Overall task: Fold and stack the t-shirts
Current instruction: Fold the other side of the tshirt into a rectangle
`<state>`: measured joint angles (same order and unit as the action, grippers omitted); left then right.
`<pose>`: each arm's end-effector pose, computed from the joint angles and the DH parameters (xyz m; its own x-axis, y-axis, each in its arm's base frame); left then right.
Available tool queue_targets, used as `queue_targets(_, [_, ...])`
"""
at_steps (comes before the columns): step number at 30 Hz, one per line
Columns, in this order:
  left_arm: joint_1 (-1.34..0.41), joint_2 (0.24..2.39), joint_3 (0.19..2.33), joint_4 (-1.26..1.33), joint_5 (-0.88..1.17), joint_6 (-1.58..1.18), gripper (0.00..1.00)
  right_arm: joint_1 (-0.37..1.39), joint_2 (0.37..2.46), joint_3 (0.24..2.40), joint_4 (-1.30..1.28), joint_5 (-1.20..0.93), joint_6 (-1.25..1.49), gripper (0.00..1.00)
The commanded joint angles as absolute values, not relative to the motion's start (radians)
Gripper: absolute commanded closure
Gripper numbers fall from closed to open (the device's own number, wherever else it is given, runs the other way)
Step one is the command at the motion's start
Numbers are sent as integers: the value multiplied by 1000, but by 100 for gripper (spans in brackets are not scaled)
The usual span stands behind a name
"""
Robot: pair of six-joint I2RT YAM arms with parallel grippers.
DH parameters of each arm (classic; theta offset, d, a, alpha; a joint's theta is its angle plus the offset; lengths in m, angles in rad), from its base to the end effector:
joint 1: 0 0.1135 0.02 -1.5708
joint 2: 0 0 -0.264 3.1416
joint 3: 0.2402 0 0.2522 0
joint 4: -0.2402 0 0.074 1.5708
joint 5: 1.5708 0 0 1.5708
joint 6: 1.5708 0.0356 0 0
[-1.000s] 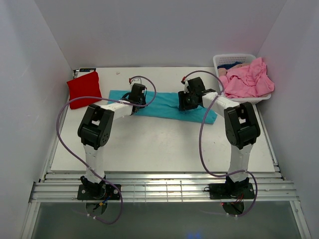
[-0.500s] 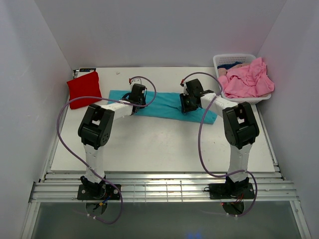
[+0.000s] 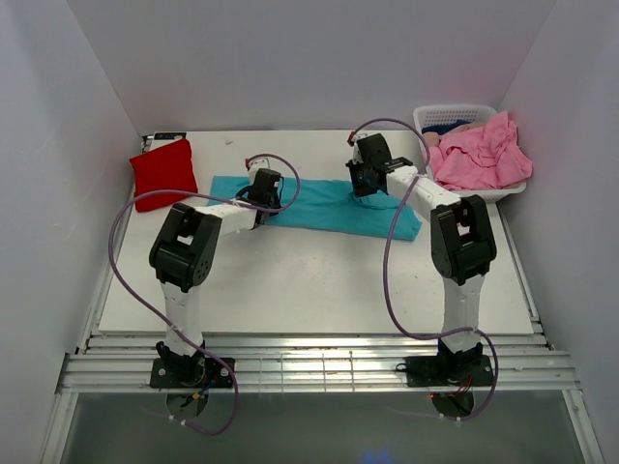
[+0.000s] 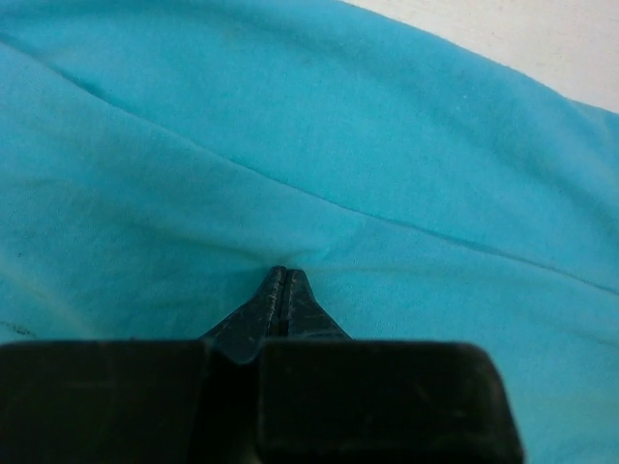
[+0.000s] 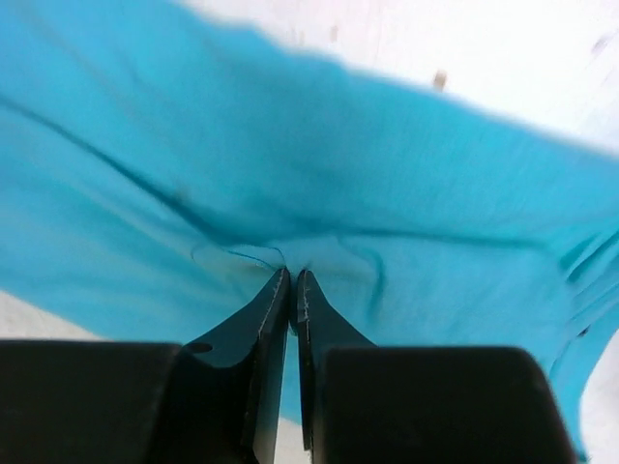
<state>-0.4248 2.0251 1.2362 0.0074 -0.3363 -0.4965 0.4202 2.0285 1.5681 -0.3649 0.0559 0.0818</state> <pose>0.3943 -0.1655 0.1434 -0.6479 -0.2004 -0.7349 -0.1513 0.9794 -0.1338 0.4181 0.1846 0.2148 -0.6990 -0.2230 -0.6794 -0.3166 0.9484 0.0145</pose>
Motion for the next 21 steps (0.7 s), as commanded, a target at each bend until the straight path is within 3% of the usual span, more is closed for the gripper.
queue_targets(1, [-426, 1987, 1181, -46, -330, -532, 100, 423, 2098, 1689, -359, 113, 46, 87])
queue_targets(3, [-429, 1982, 1163, -46, -325, -535, 100, 423, 2132, 1756, -348, 124, 41, 87])
queue_targets(5, [-434, 1982, 1157, -46, -321, -534, 100, 423, 2184, 1819, -330, 133, 26, 79])
queue_targets(8, [-445, 1983, 1155, -48, -313, -534, 100, 425, 2266, 1899, -341, 185, 5, 52])
queue_targets(10, [-456, 1983, 1154, -51, -313, -529, 100, 419, 2305, 1950, -339, 212, -32, 45])
queue_targets(15, [-469, 1962, 1137, -57, -321, -526, 100, 403, 2252, 1921, -275, 310, -37, 44])
queue_targets(21, [-558, 1864, 1121, 30, -353, -508, 100, 411, 1952, 1562, -112, 345, -29, 45])
